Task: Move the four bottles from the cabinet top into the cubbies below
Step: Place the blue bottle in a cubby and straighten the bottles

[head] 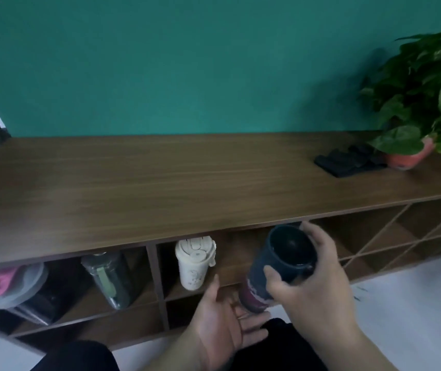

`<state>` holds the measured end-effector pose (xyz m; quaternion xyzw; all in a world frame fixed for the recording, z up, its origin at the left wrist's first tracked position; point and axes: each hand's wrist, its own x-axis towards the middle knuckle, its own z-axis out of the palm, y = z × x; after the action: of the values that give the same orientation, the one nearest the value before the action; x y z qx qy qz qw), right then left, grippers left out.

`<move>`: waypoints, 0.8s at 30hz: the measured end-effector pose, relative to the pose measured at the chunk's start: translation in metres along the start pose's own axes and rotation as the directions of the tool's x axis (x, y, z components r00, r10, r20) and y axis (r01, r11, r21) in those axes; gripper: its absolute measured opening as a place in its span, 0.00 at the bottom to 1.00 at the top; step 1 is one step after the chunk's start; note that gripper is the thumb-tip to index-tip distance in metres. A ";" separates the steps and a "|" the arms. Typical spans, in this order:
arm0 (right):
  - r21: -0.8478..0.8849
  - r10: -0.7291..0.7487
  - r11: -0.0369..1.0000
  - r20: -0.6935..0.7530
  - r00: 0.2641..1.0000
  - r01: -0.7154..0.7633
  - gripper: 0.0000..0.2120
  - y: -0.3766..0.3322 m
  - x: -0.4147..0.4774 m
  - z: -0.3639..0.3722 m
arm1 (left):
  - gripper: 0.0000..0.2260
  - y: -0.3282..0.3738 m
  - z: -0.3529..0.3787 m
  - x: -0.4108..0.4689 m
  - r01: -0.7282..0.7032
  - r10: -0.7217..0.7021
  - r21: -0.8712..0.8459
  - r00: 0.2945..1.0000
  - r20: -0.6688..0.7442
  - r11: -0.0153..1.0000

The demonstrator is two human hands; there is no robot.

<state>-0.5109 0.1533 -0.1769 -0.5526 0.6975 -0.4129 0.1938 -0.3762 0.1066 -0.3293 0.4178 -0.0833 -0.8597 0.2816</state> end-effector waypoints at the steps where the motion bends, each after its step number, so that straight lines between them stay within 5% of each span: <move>1: -0.033 0.012 0.999 0.053 0.998 -0.010 0.46 0.010 0.003 0.007 | 0.40 -0.003 0.004 0.010 0.006 -0.007 -0.039 1.000 -0.031 0.999; 5: -0.047 0.080 0.996 0.161 0.984 -0.073 0.47 0.048 0.014 0.029 | 0.41 -0.010 0.009 0.044 0.026 -0.056 -0.219 0.990 -0.129 0.975; 13: -0.072 0.254 0.967 0.345 0.904 -0.245 0.27 0.107 0.056 0.077 | 0.41 -0.004 0.003 0.091 -0.036 -0.049 -0.471 0.985 -0.167 0.881; 24: -0.022 0.237 0.970 0.336 0.912 -0.244 0.29 0.123 0.098 0.102 | 0.25 0.012 0.012 0.118 -0.184 0.114 -0.406 0.975 -0.191 0.895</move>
<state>-0.5431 0.0315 -0.3154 -0.5230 0.7125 -0.2928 0.3649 -0.4383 0.0300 -0.3962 0.4081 0.0955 -0.7964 0.4360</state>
